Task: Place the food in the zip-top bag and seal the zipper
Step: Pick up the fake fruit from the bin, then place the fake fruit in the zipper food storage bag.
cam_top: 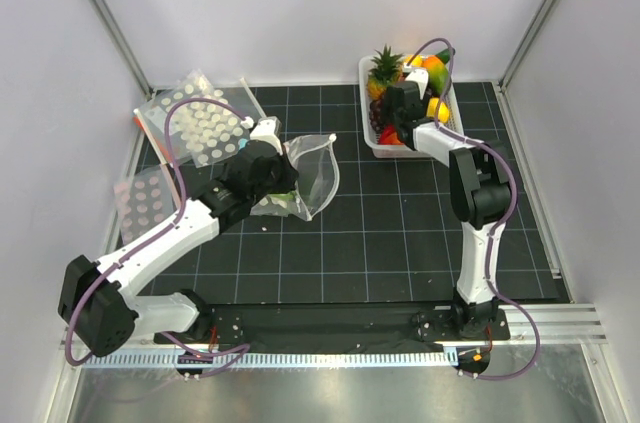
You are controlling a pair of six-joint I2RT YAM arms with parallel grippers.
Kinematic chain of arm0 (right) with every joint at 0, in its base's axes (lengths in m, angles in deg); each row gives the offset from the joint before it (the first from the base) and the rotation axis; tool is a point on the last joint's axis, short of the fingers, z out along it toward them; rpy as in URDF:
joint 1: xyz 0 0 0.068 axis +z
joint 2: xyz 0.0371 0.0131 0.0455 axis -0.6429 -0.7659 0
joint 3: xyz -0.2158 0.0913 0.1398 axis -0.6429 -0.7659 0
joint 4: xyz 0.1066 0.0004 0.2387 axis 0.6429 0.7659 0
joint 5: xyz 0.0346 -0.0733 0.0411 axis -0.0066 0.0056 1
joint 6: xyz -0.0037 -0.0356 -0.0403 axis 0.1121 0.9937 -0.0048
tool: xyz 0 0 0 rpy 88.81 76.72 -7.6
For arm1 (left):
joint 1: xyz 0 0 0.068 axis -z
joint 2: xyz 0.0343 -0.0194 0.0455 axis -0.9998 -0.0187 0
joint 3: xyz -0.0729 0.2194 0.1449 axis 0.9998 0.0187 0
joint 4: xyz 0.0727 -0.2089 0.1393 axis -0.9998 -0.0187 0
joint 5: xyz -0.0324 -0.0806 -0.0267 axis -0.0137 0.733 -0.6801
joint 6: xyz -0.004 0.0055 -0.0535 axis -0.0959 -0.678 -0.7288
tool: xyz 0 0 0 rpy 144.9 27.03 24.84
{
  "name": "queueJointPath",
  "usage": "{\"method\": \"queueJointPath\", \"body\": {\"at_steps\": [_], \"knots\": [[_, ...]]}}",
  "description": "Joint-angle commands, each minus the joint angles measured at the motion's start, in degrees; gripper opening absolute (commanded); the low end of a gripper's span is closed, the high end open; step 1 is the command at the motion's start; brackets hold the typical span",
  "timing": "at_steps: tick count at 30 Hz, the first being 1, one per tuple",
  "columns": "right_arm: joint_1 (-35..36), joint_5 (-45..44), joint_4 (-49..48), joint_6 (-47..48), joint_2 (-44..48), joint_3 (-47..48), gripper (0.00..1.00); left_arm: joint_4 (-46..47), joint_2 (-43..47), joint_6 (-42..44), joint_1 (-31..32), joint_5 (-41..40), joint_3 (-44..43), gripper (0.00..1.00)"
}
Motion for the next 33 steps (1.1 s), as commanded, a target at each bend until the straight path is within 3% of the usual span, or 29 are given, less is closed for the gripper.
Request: {"method": "queueJointPath", "body": {"at_steps": [1,3,5,6,10,23,33], "knots": [[-0.26,-3.40,-3.91,4.13,-0.62,3.77,0.64,2.53,1.92,-0.46,-0.16,1.07,0.36,0.00],[-0.26,-4.46,-6.45,4.14,0.78,1.51,0.46,2.62,1.66,-0.37,-0.16,1.07,0.45,0.00],[-0.09,-4.55,-10.57,4.31,4.20,-1.23,0.38,2.70,1.57,-0.37,-0.16,1.25,0.27,0.00],[-0.09,-4.90,-11.11,4.14,5.26,-2.80,0.29,2.70,1.40,-0.28,-0.16,1.51,0.18,0.00],[0.26,-4.29,-11.38,4.05,10.18,-5.19,0.18,2.70,1.40,-0.28,-0.16,1.77,0.18,0.00],[2.46,0.63,-10.07,-2.19,35.05,-20.38,0.12,3.76,0.87,-0.19,-0.16,2.92,0.44,0.00],[12.73,5.65,-3.30,-2.64,57.55,-29.71,0.12,3.23,1.93,1.12,-0.16,1.34,0.18,0.00]]}}
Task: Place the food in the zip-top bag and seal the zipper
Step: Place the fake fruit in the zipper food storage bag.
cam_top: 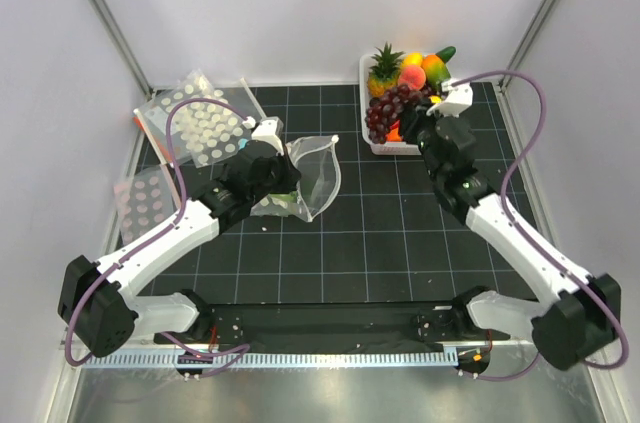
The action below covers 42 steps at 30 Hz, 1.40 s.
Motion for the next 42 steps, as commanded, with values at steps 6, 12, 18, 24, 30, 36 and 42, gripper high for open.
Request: {"method": "queueJointPath", "body": {"at_steps": [6,12,18,24,30,36,42], "knots": [[13.84,1.29,0.67,0.04,13.14,-5.27,0.12,1.59,1.09,0.67,-0.16,1.06,-1.18,0.00],[18.59,2.43,-4.33,-0.84,12.36,-10.28,0.11,0.62,1.35,0.40,-0.16,3.61,-2.23,0.00],[20.88,2.35,-8.03,-2.34,8.76,-10.38,0.09,1.06,2.76,-2.32,-0.24,9.22,-2.15,0.00],[21.06,1.21,-10.32,-4.36,8.84,-11.17,0.09,3.87,0.40,-6.53,-0.24,18.26,-2.85,0.00],[20.97,-2.40,-10.32,-4.10,10.77,-11.96,0.08,7.65,-2.16,-12.24,-0.24,27.33,-4.43,0.00],[20.97,-4.94,-9.97,-3.92,12.88,-14.24,0.08,8.54,-1.37,-15.15,-0.33,28.04,-6.89,0.00],[20.97,-4.07,-9.27,-2.78,14.38,-16.27,0.08,8.53,-1.37,-17.70,-2.17,27.78,-7.86,0.00]]}}
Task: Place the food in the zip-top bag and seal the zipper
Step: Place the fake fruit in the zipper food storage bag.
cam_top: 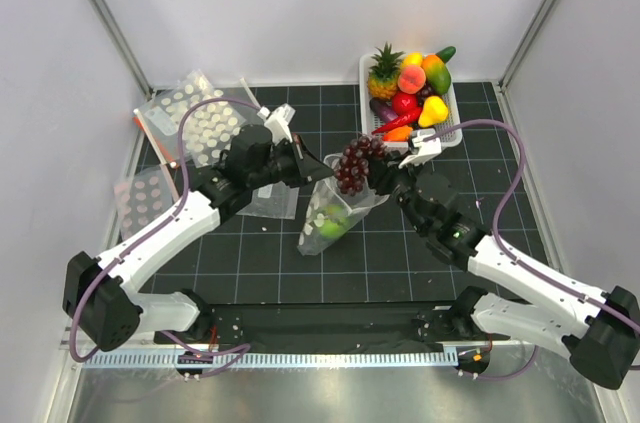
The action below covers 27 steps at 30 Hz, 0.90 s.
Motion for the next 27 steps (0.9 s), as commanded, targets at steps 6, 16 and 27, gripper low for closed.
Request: {"method": "queueJointPath", "body": {"at_steps": [6,16,27], "knots": [[0.97,3.51,0.78,4.27,-2.36,2.50,0.07,5.02,-0.48,-2.65,-4.05,4.32,-2.86,0.00],[6.60,3.61,4.57,4.63,-9.92,6.45,0.07,2.65,0.92,0.87,-5.54,2.04,-2.77,0.00],[11.69,-0.69,3.86,7.00,-12.03,7.07,0.06,-1.66,2.51,4.38,-5.63,-5.00,-2.77,0.00]]}}
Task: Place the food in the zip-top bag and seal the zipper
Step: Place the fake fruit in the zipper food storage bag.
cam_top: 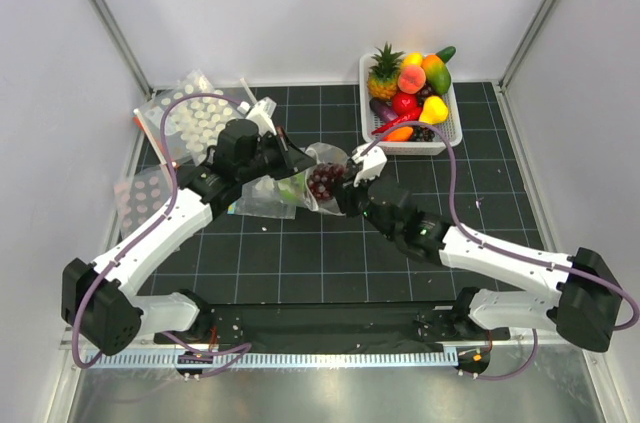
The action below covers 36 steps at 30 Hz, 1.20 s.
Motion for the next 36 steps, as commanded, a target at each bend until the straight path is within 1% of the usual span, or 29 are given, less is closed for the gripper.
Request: {"method": "queueJointPath", "body": {"at_steps": [1,4,6,13,15,22,28,31,36], "knots": [[3.06,-3.23,-2.36,2.09,-1.01,3.66,0.06,1.27,1.11,1.78,-0.15,-1.18,-2.22,0.00],[3.24,-4.11,-0.87,1.12,-1.54,4.80,0.06,1.36,0.75,1.96,-0.15,-0.56,-2.22,0.00],[3.68,-6.66,1.31,0.68,-1.28,5.42,0.06,1.36,1.02,2.40,-0.15,-1.52,-1.96,0.00],[3.77,-9.39,3.35,0.68,2.06,5.42,0.06,1.00,1.63,3.10,-0.15,-2.67,-1.25,0.00],[3.77,-8.26,3.35,0.59,1.80,5.60,0.06,1.09,1.63,3.10,-0.15,-2.49,-1.17,0.00],[3.77,-4.39,2.21,-3.27,-4.35,6.74,0.06,3.46,3.12,2.66,-0.15,-1.08,0.06,0.00],[3.51,-2.72,-0.34,-5.56,-5.67,5.86,0.06,3.91,4.53,2.22,-0.15,-0.21,0.59,0.00],[2.10,-0.52,-1.04,-6.96,-7.08,5.86,0.06,4.17,4.88,1.79,-0.15,1.19,0.68,0.00],[-1.67,6.94,-4.02,-8.46,-8.40,4.81,0.06,4.34,5.50,1.17,-0.06,4.36,0.77,0.00]]}}
